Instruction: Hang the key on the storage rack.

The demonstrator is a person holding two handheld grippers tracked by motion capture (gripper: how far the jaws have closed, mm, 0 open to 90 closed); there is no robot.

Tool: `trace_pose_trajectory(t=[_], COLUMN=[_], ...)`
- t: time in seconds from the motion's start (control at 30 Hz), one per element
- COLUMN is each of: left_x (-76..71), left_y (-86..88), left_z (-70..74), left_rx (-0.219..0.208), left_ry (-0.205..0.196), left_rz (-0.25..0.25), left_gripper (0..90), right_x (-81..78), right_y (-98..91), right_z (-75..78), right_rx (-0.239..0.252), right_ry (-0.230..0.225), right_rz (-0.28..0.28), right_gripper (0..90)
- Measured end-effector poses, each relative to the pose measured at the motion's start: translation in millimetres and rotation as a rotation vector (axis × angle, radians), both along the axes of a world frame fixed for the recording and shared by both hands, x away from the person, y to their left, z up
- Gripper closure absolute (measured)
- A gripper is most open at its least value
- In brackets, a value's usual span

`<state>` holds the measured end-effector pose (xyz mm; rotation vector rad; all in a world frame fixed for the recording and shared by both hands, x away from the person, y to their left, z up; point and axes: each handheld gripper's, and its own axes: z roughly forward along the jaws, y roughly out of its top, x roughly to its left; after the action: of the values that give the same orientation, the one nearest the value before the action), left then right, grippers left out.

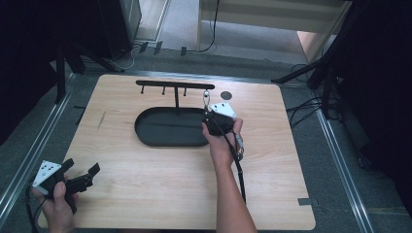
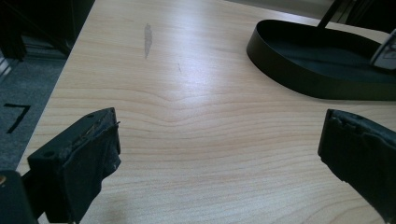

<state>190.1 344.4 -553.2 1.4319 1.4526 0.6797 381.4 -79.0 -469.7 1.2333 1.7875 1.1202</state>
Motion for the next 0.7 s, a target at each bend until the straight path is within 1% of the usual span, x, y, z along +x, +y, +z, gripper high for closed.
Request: trace_pose_trajectory(t=[0.03,0.1,0.17,0.27,0.33,0.4,0.47,0.57,0.63,0.7], left_x=[0.0,0.0,0.0,-0.1,-0.2,-0.2,-0.1,-0.1,-0.2,-0.1], left_y=[0.0,0.0,0.0,-0.2,-0.3,-0.4,-0.5,-0.5,-0.6,-0.6], left_z=[0.0,0.0,0.0,0.1,0.1,0.1,0.1,0.1,0.1,0.1], left_rx=[0.0,0.0,0.001,0.002,0.002,0.003,0.004,0.004,0.004,0.004], left_ry=[0.0,0.0,0.0,0.001,0.001,0.001,0.0,0.0,0.0,0.0], left_rz=[0.0,0.0,0.0,0.001,0.001,0.001,0.001,0.002,0.001,0.001], left_gripper=[0.0,0.0,0.0,0.0,0.0,0.0,0.0,0.0,0.0,0.0], right_x=[-0.4,-1.4,-3.0,-6.3,-8.5,-11.3,-15.1,-20.1,-24.1,-26.7], right_y=[-0.9,-4.5,-7.4,-12.9,-17.9,-23.3,-30.7,-41.4,-50.4,-57.3], right_z=[-0.2,-0.1,0.2,-0.2,-0.2,0.7,1.6,2.8,3.0,2.4], right_rx=[-0.005,0.01,0.008,-0.029,-0.034,-0.021,-0.002,0.027,0.038,0.049], right_ry=[-0.008,-0.002,-0.001,0.004,0.015,0.039,0.05,0.056,0.056,0.063], right_rz=[0.0,0.018,0.028,0.028,0.017,0.016,0.015,0.013,0.003,0.001], right_gripper=[54.0,46.5,39.6,30.7,26.2,23.8,19.1,13.0,10.3,0.0])
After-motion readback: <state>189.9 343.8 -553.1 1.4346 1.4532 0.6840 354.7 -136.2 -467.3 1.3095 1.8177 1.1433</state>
